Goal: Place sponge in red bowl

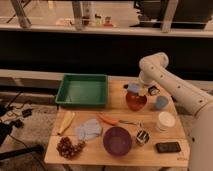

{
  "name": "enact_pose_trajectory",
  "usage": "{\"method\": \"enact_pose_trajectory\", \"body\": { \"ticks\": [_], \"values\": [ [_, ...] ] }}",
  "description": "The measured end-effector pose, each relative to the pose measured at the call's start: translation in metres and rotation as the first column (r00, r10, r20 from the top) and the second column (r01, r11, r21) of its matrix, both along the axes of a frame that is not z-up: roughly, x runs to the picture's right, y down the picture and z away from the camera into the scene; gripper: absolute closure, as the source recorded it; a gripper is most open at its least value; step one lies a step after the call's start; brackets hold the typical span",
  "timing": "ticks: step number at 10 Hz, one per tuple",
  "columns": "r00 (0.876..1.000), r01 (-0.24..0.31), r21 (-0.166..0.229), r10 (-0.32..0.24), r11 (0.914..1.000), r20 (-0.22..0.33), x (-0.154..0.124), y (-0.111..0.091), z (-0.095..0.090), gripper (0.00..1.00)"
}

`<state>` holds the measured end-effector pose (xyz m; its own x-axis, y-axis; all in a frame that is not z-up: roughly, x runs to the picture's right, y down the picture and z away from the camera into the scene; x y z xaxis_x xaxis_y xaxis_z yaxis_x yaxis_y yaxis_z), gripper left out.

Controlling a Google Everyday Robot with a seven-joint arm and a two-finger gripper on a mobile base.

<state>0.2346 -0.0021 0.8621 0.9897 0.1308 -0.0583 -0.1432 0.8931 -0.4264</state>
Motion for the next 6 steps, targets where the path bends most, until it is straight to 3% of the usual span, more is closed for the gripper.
{"method": "enact_pose_trajectory", "body": {
  "ticks": [6],
  "values": [
    [1.0, -0.014, -0.039, 0.015, 0.9991, 0.025, -0.007, 0.02, 0.0, 0.61]
  ]
}}
